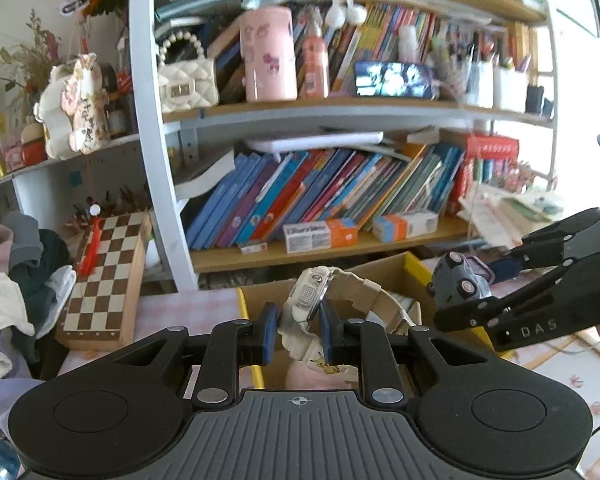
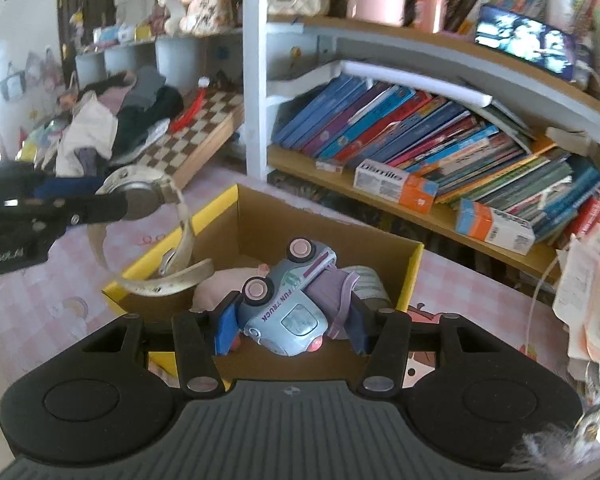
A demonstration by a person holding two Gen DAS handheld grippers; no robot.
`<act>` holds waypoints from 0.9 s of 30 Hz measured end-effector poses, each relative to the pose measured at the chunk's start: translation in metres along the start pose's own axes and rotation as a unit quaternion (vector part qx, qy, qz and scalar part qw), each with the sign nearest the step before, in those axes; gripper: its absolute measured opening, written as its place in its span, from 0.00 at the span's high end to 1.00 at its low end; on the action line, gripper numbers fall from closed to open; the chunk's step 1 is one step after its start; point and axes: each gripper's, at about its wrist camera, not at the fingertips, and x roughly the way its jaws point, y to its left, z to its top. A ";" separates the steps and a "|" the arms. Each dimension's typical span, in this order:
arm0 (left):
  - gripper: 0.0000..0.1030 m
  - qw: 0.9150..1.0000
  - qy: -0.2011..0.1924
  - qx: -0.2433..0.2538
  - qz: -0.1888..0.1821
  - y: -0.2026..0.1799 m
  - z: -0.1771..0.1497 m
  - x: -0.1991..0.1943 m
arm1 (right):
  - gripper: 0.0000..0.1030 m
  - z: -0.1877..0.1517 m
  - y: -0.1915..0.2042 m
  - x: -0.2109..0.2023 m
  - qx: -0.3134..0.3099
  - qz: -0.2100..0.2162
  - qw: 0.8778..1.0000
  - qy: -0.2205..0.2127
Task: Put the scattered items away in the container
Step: 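Lift the watch with the left tool while the right tool carries the car over the box, then open the left tool to drop the watch while the right tool releases the car into the box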
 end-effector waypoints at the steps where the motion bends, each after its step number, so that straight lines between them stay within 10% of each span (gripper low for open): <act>1: 0.80 1.000 0.004 0.003 0.003 0.000 0.002 0.006 | 0.51 0.001 -0.002 0.007 -0.003 0.003 1.000 0.007; 27: 0.80 0.983 0.174 0.055 0.002 0.007 0.011 0.159 | 0.50 0.012 -0.020 0.140 -0.022 0.104 0.974 0.200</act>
